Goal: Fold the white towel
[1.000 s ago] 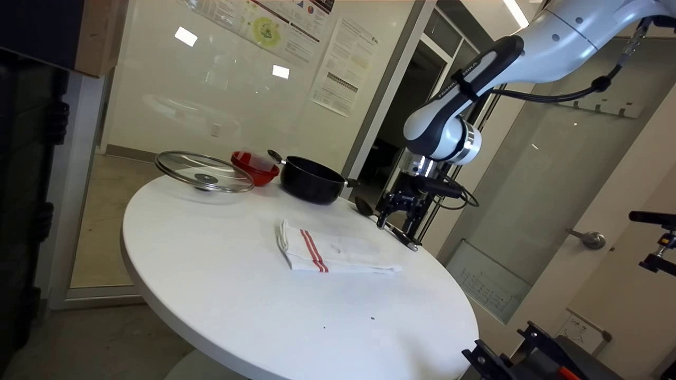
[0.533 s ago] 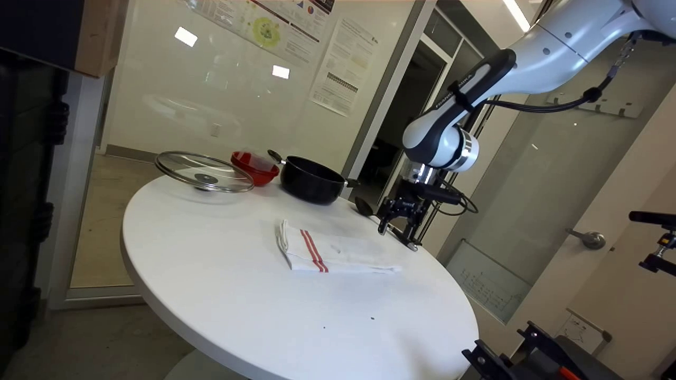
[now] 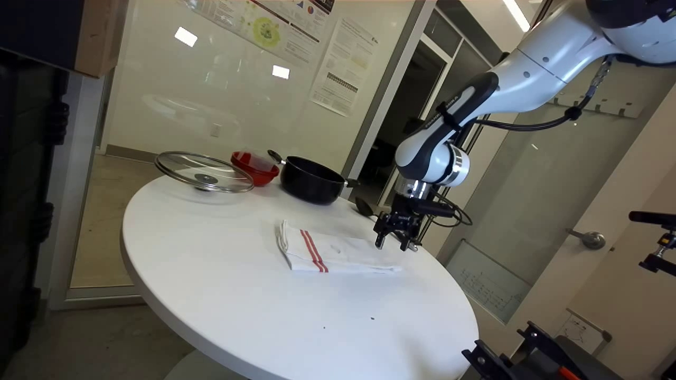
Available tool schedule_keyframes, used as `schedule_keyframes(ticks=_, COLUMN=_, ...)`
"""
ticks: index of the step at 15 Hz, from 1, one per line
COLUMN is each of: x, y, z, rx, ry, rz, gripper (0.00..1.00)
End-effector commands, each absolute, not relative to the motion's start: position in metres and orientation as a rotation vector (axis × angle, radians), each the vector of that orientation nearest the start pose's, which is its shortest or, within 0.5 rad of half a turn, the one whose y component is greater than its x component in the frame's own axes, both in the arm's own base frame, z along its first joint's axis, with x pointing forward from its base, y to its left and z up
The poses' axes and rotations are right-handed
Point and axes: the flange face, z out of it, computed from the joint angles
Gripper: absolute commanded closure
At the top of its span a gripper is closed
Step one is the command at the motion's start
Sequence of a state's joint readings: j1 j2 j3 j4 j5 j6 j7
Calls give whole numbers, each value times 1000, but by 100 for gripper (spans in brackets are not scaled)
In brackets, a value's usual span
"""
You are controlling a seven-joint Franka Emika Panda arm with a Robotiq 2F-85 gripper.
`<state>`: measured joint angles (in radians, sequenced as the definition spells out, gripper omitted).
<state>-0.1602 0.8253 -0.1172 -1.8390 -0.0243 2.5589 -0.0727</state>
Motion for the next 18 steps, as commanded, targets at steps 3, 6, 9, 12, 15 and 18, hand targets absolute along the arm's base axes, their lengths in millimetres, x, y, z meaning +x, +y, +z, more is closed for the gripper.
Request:
schedule_keyframes(ticks=3, x=600, y=-184, z=50, rx=-3194, ry=305, rz=178, gripper=1)
schedule_keyframes(ticks=6, x=601, y=-190, z=43, rx=-3187, ry=327, rz=182, gripper=28)
schedule_keyframes(ticks=9, x=601, y=-193, z=39, rx=-3183, ry=336, rz=183, gripper=50)
schedule_keyframes(ticks=12, x=604, y=-190, z=40, rx=-3180, ry=332, rz=170, gripper=73)
schedule_keyframes(ticks=15, x=608, y=-187, z=44, rx=-3168, ry=341, rz=159, gripper=95)
schedule_keyframes(ticks=18, x=611, y=-186, z=57, rx=-3123, ry=397, rz=164, gripper=100)
